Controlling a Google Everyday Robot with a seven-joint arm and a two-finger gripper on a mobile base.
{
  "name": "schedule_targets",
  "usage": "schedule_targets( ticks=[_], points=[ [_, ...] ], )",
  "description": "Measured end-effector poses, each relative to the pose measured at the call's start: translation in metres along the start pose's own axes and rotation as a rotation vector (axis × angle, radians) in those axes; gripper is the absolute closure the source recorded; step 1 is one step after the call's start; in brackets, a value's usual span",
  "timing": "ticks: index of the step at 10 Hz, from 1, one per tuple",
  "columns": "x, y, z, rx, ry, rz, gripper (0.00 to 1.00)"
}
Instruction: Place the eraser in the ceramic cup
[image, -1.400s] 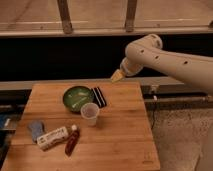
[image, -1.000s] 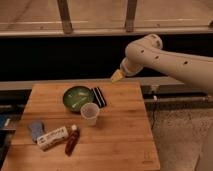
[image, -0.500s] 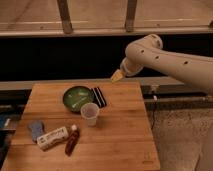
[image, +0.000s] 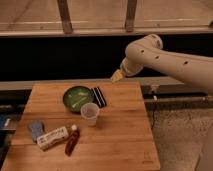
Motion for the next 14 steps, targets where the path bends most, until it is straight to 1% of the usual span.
schedule_targets(
  ticks=[7, 8, 9, 10, 11, 13, 14],
  points=[
    [0.000, 0.000, 0.000, 0.000, 0.000, 0.001, 0.20],
    [0.000, -0.001, -0.001, 0.002, -0.005, -0.001, 0.20],
    [-0.002, -0.002, -0.004, 0.012, -0.016, -0.021, 0.20],
    [-0.010, 0.001, -0.007, 0.021, -0.022, -0.065, 0.20],
    [-0.025, 0.013, -0.005, 0.021, -0.025, -0.117, 0.20],
    [-0.055, 0.037, 0.009, 0.019, -0.019, -0.202, 0.20],
    [-0.072, 0.054, 0.021, 0.013, -0.012, -0.256, 0.20]
  ],
)
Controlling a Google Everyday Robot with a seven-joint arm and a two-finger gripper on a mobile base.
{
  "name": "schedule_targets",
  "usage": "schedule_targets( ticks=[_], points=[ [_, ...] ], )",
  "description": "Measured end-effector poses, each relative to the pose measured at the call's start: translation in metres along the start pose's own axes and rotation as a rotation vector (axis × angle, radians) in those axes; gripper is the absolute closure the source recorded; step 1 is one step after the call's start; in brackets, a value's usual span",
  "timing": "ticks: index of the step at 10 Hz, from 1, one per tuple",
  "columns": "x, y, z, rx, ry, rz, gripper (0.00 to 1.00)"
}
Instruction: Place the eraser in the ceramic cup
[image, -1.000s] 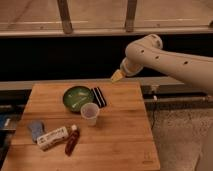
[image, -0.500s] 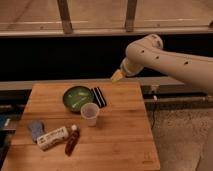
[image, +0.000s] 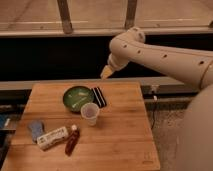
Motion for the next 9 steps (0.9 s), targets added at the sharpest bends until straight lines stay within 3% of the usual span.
schedule_targets(
  ticks=[3, 7, 9],
  points=[
    [-0.022, 0.013, 0.033, -0.034, 0.019, -0.077, 0.20],
    [-0.016, 0.009, 0.070, -0.073, 0.067, -0.066, 0.20],
    [-0.016, 0.007, 0.069, -0.071, 0.066, -0.059, 0.20]
  ],
)
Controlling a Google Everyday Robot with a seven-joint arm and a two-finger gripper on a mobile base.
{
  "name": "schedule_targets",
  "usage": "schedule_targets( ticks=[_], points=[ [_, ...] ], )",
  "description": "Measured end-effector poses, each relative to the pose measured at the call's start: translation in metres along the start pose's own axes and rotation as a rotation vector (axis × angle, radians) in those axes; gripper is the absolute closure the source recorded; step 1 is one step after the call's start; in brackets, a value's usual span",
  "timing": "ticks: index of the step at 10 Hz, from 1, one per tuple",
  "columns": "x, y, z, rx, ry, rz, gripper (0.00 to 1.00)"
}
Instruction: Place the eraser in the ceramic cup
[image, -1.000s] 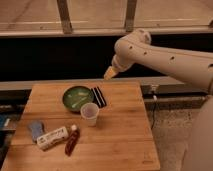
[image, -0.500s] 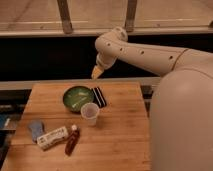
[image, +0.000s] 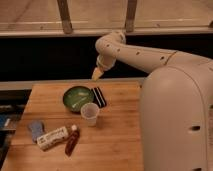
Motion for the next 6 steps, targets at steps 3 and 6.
schedule_targets(
  ticks=[3, 6],
  points=[
    [-0.002, 0.002, -0.001, 0.000, 0.000, -0.001, 0.20],
    [0.002, 0.007, 0.024, -0.023, 0.034, -0.014, 0.20]
  ],
)
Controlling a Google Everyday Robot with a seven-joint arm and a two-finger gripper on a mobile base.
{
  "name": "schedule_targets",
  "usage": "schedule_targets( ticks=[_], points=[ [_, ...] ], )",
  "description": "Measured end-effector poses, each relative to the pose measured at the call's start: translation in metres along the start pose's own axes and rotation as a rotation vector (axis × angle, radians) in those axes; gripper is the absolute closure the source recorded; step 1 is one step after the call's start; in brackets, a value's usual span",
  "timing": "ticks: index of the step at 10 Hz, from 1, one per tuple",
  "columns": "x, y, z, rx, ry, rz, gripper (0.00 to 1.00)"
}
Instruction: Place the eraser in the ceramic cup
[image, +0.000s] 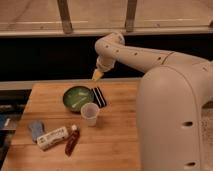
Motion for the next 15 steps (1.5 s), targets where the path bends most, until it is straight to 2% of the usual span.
schedule_targets(
  ticks=[2, 7, 10, 15],
  points=[
    [0.006, 0.003, 0.029, -0.029, 0.029, -0.001, 0.20],
    [0.026, 0.001, 0.073, -0.104, 0.071, 0.027, 0.20],
    [0.029, 0.004, 0.092, -0.148, 0.086, 0.039, 0.20],
    [0.035, -0.006, 0.122, -0.196, 0.126, 0.089, 0.20]
  ],
)
